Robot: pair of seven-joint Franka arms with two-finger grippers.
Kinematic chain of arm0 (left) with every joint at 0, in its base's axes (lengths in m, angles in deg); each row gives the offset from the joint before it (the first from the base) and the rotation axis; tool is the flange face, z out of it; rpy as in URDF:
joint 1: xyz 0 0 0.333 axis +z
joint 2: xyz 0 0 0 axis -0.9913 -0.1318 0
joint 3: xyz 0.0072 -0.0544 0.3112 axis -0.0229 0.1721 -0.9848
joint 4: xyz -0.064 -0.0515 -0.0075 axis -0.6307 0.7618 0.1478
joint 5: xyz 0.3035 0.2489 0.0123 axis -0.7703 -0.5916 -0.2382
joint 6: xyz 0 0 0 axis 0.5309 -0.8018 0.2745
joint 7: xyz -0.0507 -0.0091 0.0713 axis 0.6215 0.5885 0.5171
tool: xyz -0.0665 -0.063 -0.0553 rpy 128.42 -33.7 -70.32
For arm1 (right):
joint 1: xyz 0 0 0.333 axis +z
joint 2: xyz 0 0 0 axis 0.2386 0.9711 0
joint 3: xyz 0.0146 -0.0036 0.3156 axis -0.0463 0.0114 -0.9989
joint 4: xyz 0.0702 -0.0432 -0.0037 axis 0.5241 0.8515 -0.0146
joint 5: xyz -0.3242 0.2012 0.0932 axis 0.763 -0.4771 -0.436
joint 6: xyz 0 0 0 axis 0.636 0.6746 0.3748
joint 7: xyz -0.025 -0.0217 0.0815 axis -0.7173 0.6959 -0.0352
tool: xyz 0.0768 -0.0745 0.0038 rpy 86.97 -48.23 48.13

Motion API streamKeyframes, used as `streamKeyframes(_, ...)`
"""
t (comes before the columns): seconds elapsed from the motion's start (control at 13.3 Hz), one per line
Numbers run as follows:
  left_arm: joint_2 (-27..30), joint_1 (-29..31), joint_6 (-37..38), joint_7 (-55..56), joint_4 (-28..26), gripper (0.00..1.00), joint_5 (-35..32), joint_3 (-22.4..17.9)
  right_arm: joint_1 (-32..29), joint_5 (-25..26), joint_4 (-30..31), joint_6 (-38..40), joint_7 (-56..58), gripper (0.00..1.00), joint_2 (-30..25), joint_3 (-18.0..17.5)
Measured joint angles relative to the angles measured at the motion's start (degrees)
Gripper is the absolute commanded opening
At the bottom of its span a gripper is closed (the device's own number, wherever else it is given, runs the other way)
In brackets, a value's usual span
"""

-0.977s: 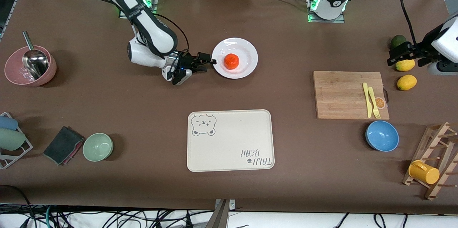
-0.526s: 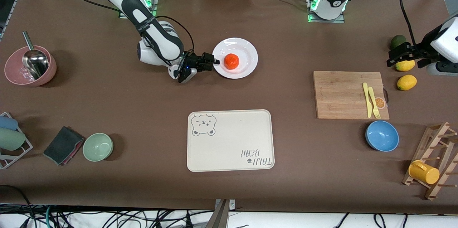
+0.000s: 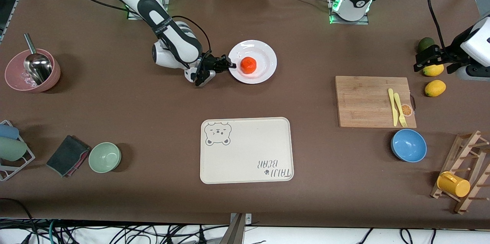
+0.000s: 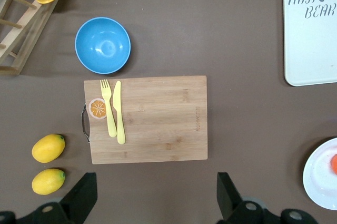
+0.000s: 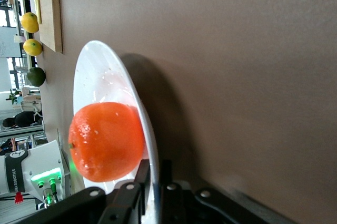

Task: Place orange and plate with both arms
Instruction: 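Carry the plate with the right gripper onto the bear tray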

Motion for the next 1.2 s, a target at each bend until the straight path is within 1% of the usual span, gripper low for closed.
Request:
streamKeyframes(0.38, -0.22, 0.0, -0.24, -0.04, 0.3, 1.0, 0.0, -0.01, 0.23, -0.03, -0.61, 0.13, 0.4, 0.0, 0.06, -0.24)
streamKeyframes(0.53, -0.22, -0.05, -0.27, -0.08, 0.45, 1.0, 0.0, 0.01, 0.16, -0.1, -1.77, 0.02, 0.1, 0.0, -0.34, -0.07)
streamKeyframes(0.68, -0.22, -0.12, -0.31, -0.09, 0.51, 1.0, 0.0, 0.08, -0.09, -0.22, -3.97, -0.18, -3.61, 0.0, -1.32, 0.38)
streamKeyframes(0.9, -0.23, -0.13, -0.33, -0.11, 0.55, 1.0, 0.0, 0.09, -0.44, 0.1, -9.17, -0.35, -12.19, 0.0, -3.11, 1.16)
streamKeyframes(1.05, -0.23, -0.15, -0.34, -0.13, 0.58, 1.0, 0.0, 0.1, -0.56, 2.45, -12.86, -0.54, -16.14, 0.0, -3.13, 2.88)
streamKeyframes(1.2, -0.23, -0.2, -0.43, -0.15, 0.91, 1.0, 0.0, 0.15, -0.76, 7.57, -18.61, -0.54, -22.12, 0.0, -0.92, 5.06)
